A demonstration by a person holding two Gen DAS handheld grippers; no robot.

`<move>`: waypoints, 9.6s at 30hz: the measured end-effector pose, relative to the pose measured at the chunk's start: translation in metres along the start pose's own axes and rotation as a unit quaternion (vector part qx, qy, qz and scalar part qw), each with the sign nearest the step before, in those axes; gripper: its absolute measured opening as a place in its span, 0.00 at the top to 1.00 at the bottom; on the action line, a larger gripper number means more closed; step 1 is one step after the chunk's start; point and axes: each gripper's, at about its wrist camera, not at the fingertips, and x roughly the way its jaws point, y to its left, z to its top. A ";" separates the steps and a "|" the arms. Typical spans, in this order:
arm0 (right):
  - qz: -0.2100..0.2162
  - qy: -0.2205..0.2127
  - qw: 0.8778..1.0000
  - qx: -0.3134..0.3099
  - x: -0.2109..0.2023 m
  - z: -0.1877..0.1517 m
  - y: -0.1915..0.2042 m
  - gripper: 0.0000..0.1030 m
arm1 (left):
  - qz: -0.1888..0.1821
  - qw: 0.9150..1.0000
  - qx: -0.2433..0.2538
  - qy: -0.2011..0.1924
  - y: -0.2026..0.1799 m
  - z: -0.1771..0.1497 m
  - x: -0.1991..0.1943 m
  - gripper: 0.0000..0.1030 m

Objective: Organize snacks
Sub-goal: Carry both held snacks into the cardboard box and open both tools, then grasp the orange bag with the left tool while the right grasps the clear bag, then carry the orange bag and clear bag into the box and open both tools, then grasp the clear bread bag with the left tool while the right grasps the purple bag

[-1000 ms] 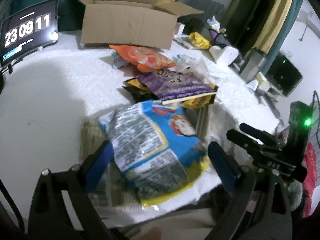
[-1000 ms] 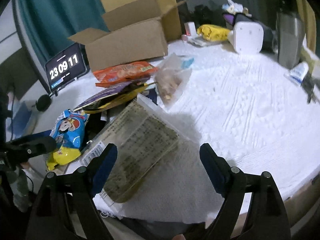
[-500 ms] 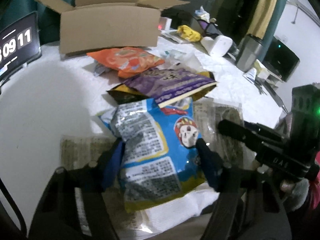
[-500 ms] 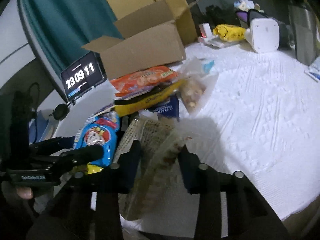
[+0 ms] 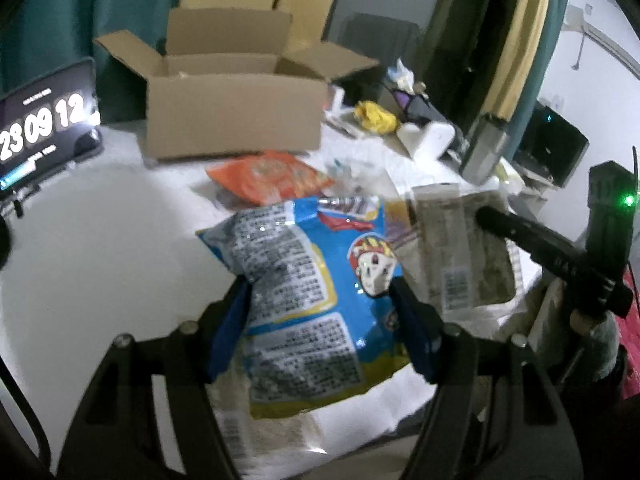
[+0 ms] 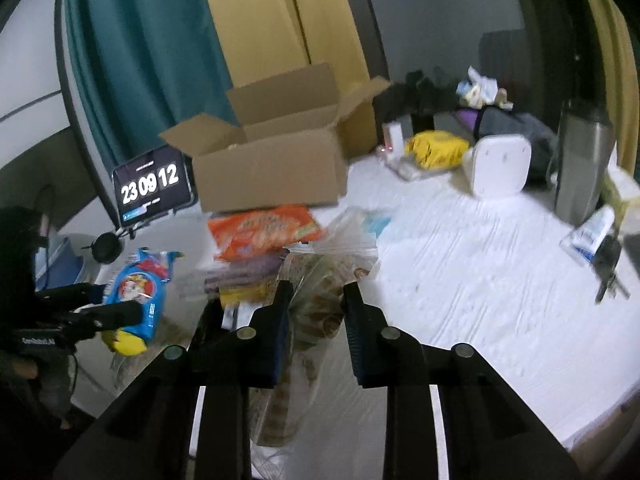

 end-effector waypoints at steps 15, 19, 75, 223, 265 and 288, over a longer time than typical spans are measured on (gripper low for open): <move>-0.012 -0.058 0.996 -0.063 0.025 0.101 0.015 0.74 | 0.047 0.996 0.004 -0.079 0.059 0.085 -0.013 0.32; -0.005 -0.068 0.995 -0.069 0.041 0.127 0.019 0.74 | 0.054 0.994 0.009 -0.095 0.069 0.106 -0.010 0.31; 0.001 -0.058 0.992 -0.111 0.176 0.202 0.051 0.29 | 0.079 0.987 -0.002 -0.139 0.116 0.211 0.054 0.07; -0.045 -0.034 0.981 -0.188 0.243 0.250 0.061 0.14 | 0.082 0.989 0.024 -0.120 0.111 0.271 0.110 0.18; -0.004 0.047 0.996 -0.075 0.091 0.036 0.039 0.14 | 0.083 0.996 -0.024 0.028 0.041 -0.020 0.039 0.11; 0.004 0.152 0.987 -0.058 0.169 0.021 0.070 0.14 | 0.086 0.995 -0.052 0.027 0.093 -0.042 0.039 0.27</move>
